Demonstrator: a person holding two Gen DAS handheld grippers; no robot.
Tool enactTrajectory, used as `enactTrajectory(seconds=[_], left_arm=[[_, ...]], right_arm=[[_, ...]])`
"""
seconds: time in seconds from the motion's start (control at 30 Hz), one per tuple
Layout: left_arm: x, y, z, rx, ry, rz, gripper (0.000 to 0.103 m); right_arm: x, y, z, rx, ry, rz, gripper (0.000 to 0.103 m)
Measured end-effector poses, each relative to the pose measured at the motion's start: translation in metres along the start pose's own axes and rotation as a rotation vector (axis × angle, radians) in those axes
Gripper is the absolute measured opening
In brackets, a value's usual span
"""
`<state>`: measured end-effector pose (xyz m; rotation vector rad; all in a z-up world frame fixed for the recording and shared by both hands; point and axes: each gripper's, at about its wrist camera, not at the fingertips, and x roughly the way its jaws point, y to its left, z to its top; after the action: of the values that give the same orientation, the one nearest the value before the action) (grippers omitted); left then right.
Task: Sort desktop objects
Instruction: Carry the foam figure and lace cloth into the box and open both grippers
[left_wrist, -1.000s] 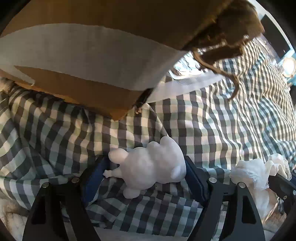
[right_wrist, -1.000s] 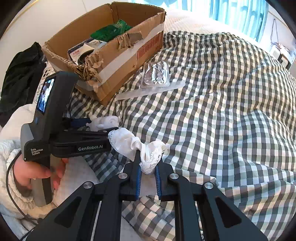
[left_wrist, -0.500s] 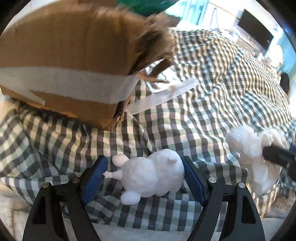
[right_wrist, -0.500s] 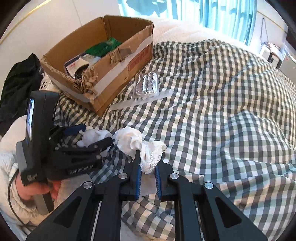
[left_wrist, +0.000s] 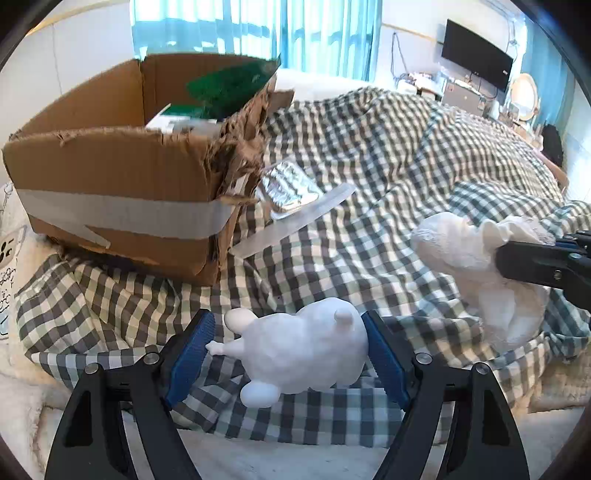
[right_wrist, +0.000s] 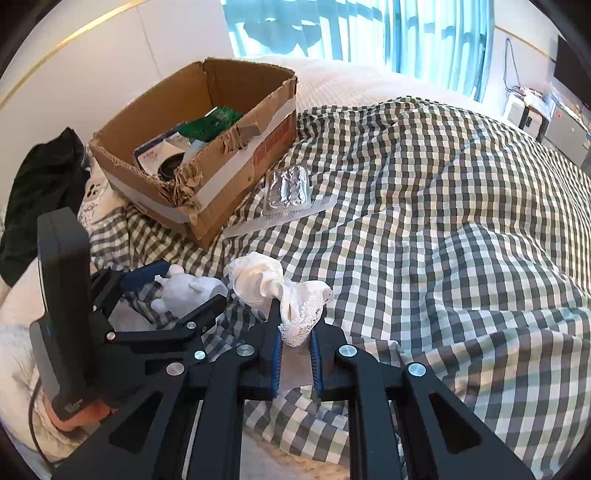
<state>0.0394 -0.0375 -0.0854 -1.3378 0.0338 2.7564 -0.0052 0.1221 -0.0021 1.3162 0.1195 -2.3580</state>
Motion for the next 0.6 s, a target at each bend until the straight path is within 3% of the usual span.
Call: enactTrajectory(seconds=[0.13,0.37,0.6], left_arm=[[-0.04,0.012,-0.003,-0.002,-0.063,-0.019,0.082],[-0.058,0.017,0.02,-0.038,-0.179,0.008,0.082],[-0.087,0.03,0.038,-0.098,-0.256,-0.037,0.082]], right_arm=[[-0.008,-0.001,0.0,0.012,-0.031,0.012,0.012],[-0.022,-0.003,0.003,0.03,-0.075,0.023,0.012],[-0.029,0.002,0.014,0.018,-0.092,0.032,0.012]])
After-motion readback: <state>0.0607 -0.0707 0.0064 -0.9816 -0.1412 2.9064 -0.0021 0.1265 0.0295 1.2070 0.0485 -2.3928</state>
